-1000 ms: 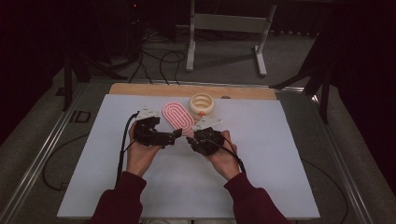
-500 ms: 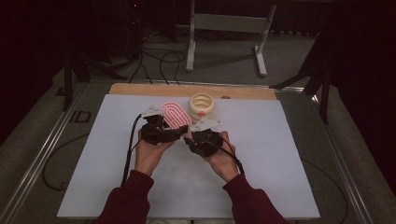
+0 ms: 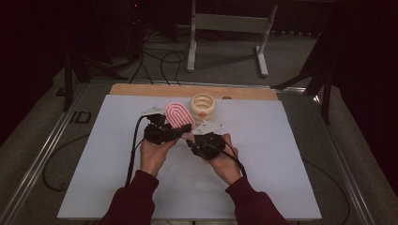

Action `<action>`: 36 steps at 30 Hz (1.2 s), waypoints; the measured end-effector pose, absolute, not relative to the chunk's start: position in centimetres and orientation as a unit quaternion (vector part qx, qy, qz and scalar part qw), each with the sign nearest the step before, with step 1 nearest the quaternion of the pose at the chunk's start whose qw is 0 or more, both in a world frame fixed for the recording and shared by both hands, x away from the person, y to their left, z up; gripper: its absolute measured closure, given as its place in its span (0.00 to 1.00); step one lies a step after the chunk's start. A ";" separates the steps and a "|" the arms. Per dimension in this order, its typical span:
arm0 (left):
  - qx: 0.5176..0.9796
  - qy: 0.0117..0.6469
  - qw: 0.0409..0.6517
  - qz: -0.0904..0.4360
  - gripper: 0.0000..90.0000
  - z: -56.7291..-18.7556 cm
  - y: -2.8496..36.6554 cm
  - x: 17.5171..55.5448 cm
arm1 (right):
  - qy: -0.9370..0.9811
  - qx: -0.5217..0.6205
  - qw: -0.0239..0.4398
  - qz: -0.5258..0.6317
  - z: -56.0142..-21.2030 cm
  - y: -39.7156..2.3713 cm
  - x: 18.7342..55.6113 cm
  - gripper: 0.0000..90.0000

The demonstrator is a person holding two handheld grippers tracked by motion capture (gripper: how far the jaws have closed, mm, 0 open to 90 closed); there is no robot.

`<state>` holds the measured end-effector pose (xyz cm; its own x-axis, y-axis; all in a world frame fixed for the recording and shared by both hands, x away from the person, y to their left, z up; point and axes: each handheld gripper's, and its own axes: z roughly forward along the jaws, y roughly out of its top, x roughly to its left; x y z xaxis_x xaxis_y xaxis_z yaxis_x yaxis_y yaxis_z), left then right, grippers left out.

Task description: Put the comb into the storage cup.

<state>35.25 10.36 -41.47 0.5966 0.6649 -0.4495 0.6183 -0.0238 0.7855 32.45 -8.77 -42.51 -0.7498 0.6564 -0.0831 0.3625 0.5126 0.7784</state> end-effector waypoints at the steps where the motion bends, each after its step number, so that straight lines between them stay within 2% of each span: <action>1: 0.714 0.448 0.537 0.019 0.65 -41.5 10.3 35.2 | 0.850 0.301 0.187 0.391 -42.6 -8.8 32.5 0.78; 6: 0.706 0.444 0.552 0.004 0.70 -41.3 10.2 35.1 | 0.851 0.299 0.191 0.388 -42.7 -8.8 32.5 0.78; 20: 0.713 0.433 0.551 0.036 0.71 -40.5 9.8 34.5 | 0.846 0.299 0.193 0.398 -42.7 -8.8 32.5 0.74; 24: 0.712 0.436 0.549 0.049 0.72 -40.2 10.0 34.5 | 0.842 0.304 0.192 0.403 -42.8 -9.1 32.6 0.65; 31: 0.710 0.439 0.548 0.058 0.72 -40.1 10.3 34.5 | 0.837 0.309 0.185 0.411 -42.8 -9.8 32.7 0.57; 35: 0.708 0.441 0.548 0.065 0.72 -39.9 10.5 34.5 | 0.837 0.307 0.178 0.416 -42.9 -10.3 32.6 0.45; 36: 0.708 0.441 0.548 0.068 0.72 -39.8 10.5 34.6 | 0.837 0.307 0.178 0.416 -42.9 -10.3 32.6 0.45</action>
